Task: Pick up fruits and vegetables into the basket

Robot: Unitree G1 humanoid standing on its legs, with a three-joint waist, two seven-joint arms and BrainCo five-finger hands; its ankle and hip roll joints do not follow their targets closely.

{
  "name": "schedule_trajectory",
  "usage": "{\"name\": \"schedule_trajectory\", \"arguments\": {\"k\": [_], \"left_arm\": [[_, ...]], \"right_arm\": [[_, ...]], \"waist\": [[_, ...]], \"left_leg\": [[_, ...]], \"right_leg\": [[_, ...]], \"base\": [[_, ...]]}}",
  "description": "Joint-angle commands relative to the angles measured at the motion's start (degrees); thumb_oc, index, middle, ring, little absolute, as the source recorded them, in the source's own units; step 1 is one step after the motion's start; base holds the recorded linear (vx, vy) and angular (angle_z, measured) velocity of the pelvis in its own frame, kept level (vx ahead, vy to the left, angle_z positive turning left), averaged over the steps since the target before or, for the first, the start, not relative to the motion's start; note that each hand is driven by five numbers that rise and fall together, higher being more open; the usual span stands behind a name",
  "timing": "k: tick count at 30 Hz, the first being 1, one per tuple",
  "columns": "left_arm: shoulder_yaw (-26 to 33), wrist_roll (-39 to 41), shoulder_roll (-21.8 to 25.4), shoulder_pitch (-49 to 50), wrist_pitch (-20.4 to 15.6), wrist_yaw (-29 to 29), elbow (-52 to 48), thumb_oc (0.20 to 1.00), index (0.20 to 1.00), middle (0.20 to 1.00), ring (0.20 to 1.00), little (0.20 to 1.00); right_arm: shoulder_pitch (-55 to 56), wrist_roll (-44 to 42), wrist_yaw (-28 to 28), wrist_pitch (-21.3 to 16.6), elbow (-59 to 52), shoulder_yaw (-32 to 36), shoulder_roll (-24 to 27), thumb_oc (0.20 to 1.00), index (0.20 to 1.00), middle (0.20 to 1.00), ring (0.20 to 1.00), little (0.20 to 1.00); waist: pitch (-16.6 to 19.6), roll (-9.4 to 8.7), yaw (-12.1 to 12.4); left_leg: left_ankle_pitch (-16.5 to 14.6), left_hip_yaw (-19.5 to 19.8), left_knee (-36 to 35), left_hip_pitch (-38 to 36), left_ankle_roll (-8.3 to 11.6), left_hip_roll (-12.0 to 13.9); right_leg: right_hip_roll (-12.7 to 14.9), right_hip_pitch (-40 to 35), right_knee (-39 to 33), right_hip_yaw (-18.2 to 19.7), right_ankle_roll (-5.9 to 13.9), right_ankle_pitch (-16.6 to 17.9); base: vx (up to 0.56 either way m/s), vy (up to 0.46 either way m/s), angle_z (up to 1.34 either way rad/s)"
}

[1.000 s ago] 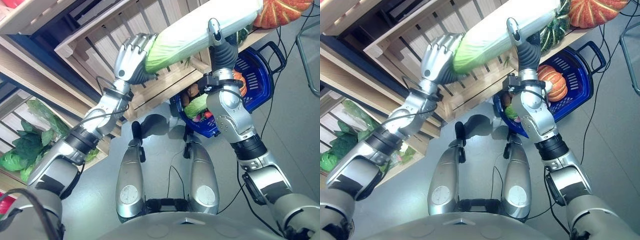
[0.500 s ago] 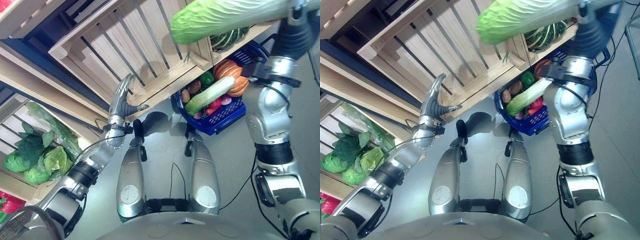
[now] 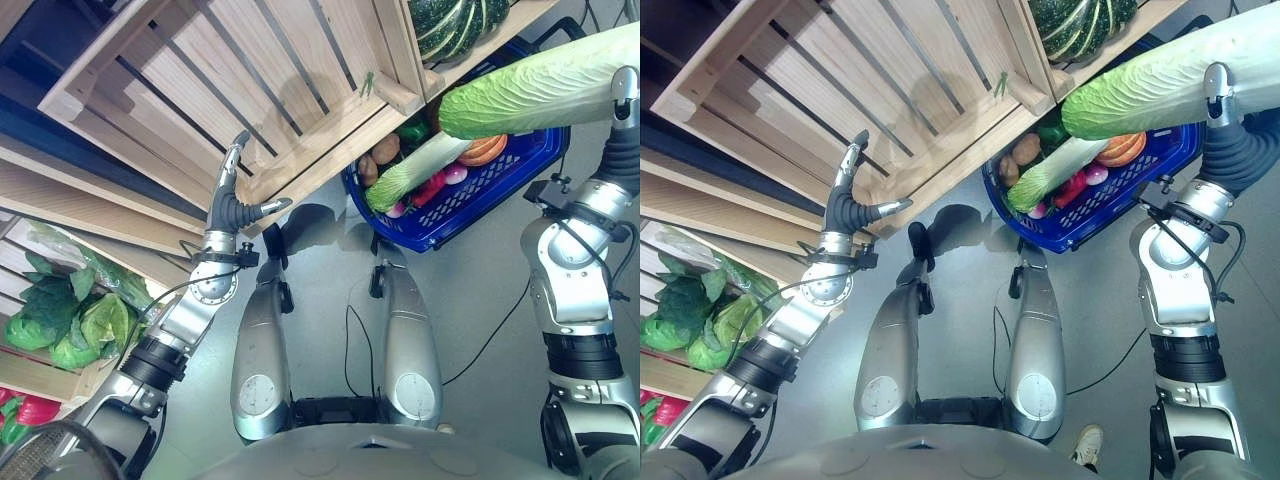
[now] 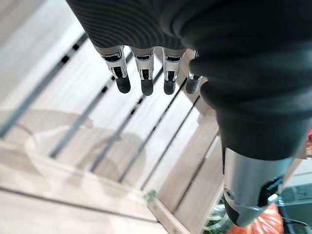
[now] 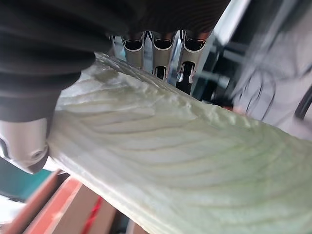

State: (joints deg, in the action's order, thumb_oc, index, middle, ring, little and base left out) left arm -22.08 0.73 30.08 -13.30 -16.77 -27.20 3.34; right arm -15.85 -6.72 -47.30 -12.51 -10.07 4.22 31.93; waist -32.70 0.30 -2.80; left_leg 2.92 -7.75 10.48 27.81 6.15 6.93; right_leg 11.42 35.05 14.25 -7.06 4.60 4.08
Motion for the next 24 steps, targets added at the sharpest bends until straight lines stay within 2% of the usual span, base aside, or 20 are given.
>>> {"name": "schedule_trajectory", "arguments": {"k": [1,4,8,11,14,20,21,24], "left_arm": [[1.00,3.71,1.57,3.49,-3.96,2.91,-7.36,1.000,1.000,1.000,1.000,1.000],[-0.77,4.29,1.81,3.42,-3.75,4.87,-7.84,1.000,1.000,1.000,1.000,1.000],[-3.34,6.48,2.22,3.19,-2.88,7.25,-8.32,1.000,1.000,1.000,1.000,1.000],[-4.96,7.76,2.46,2.76,-2.77,8.47,-8.31,1.000,1.000,1.000,1.000,1.000],[-6.30,8.04,2.58,2.55,-2.35,8.78,-8.36,1.000,1.000,1.000,1.000,1.000],[-8.80,8.80,3.22,0.72,-2.61,7.20,-7.12,1.000,1.000,1.000,1.000,1.000],[-9.43,9.04,3.38,0.18,-2.95,7.02,-6.43,1.000,1.000,1.000,1.000,1.000],[-10.42,9.49,3.53,-1.12,-3.28,7.28,-5.35,1.000,1.000,1.000,1.000,1.000]], "right_arm": [[0.32,2.05,-7.25,1.62,-0.16,5.03,3.76,0.200,0.200,0.200,0.200,0.200],[-0.29,2.06,-9.44,3.87,3.52,4.66,4.10,0.200,0.200,0.200,0.200,0.200],[-2.50,1.45,-11.94,8.98,7.90,3.79,5.89,0.200,0.200,0.200,0.200,0.200],[-4.82,-0.62,-11.69,11.37,11.89,3.65,7.32,0.200,0.200,0.200,0.200,0.200],[-7.07,-3.50,-10.43,12.16,16.01,3.11,8.60,0.200,0.200,0.200,0.200,0.200],[-14.60,-16.09,-0.24,8.27,27.59,0.27,10.20,0.200,0.200,0.200,0.200,0.200],[-16.85,-20.00,3.29,7.14,30.85,-0.92,10.46,0.200,0.200,0.200,0.200,0.200],[-21.66,-24.80,9.91,6.78,37.81,-3.13,11.05,0.200,0.200,0.200,0.200,0.200]], "waist": [[2.90,1.50,-1.48],[2.90,2.37,-1.18],[2.90,3.88,-0.60],[2.90,4.85,-0.15],[2.90,5.79,0.42],[2.90,7.60,1.97],[2.90,8.03,2.44],[2.90,8.83,3.40]], "left_leg": [[-1.08,-0.73,3.95,4.43,-1.67,-0.07],[-0.65,-0.54,4.09,6.43,-1.81,-0.18],[-0.96,-0.28,5.13,8.76,-1.79,-0.21],[-0.33,-0.26,5.46,10.84,-1.91,-0.26],[-0.68,-0.13,6.21,12.30,-1.91,-0.21],[-0.49,0.54,7.64,16.30,-2.03,-0.82],[-0.44,0.55,7.99,17.07,-2.07,-0.81],[-0.66,1.12,9.41,18.93,-2.18,-1.08]], "right_leg": [[0.68,0.20,2.88,-0.94,2.38,-0.75],[0.69,2.21,3.36,-1.11,2.23,-0.68],[0.73,4.66,4.94,-1.13,2.09,-1.47],[0.83,6.73,5.37,-1.15,1.87,-1.05],[0.87,8.28,6.56,-1.25,1.82,-1.73],[1.08,12.27,7.87,-1.46,1.48,-1.66],[1.09,13.10,8.39,-1.56,1.35,-1.75],[1.22,15.20,10.07,-1.70,1.06,-2.25]], "base": [[-0.02,-0.122,0.02],[-0.01,-0.101,-0.01],[0.00,-0.077,0.00],[-0.01,-0.068,0.01],[0.01,-0.087,0.04],[0.00,-0.097,0.08],[0.00,-0.082,0.09],[0.01,-0.089,0.05]]}}
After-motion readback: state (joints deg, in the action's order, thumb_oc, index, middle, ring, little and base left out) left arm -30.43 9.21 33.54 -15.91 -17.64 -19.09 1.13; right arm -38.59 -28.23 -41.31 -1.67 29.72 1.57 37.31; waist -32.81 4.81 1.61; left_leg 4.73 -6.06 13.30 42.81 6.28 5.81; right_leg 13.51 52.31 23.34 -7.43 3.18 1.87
